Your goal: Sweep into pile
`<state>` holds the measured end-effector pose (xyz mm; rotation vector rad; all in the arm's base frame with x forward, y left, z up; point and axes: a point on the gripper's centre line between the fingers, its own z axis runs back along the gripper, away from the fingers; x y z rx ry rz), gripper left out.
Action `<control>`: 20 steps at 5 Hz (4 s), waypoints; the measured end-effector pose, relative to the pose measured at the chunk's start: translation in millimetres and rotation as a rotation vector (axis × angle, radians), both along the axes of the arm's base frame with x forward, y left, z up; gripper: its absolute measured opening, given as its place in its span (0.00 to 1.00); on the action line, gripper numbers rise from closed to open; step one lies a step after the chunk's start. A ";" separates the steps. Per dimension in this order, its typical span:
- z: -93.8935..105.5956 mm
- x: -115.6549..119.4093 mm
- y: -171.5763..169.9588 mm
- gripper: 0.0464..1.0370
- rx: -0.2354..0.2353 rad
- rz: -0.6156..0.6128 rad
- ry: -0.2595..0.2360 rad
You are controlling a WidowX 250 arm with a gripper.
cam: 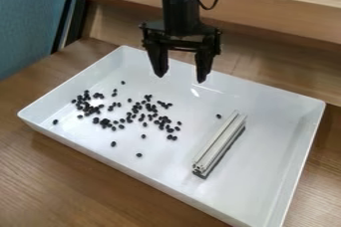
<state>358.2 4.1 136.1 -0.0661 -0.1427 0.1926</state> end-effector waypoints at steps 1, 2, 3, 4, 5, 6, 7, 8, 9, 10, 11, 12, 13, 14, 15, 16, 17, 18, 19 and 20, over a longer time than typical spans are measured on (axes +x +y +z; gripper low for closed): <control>-11.8 -0.1 0.0 0.96 -0.001 0.000 0.034; -33.9 3.3 -17.4 0.96 -0.006 -0.049 0.078; -41.2 11.1 -30.2 0.96 -0.023 -0.093 0.082; -42.3 14.7 -39.1 0.96 -0.043 -0.129 0.058; -42.5 15.7 -50.9 0.96 -0.035 -0.168 0.043; -56.8 14.2 -51.1 0.96 -0.026 -0.176 0.077; -59.5 14.0 -56.0 0.96 -0.013 -0.191 0.078; -71.8 13.6 -60.9 0.96 -0.003 -0.200 0.097; -82.2 13.5 -60.0 0.96 0.003 -0.199 0.117; -93.1 11.4 -64.0 0.96 0.017 -0.202 0.147; -102.3 12.6 -63.2 0.91 0.035 -0.210 0.156; -107.8 14.0 -64.3 0.67 0.044 -0.229 0.122; -107.4 14.3 -66.9 0.37 0.043 -0.236 0.119; -107.4 14.3 -66.9 0.36 0.045 -0.251 0.118; -108.5 13.0 -64.8 0.36 0.059 -0.280 0.123; -108.6 11.3 -56.1 0.36 0.071 -0.308 0.130; -109.3 8.8 -38.6 0.36 0.074 -0.292 0.133; -109.6 11.7 -22.5 0.36 0.075 -0.264 0.122; -109.3 13.3 -10.7 0.36 0.082 -0.247 0.117; -108.6 15.6 4.0 0.36 0.089 -0.226 0.104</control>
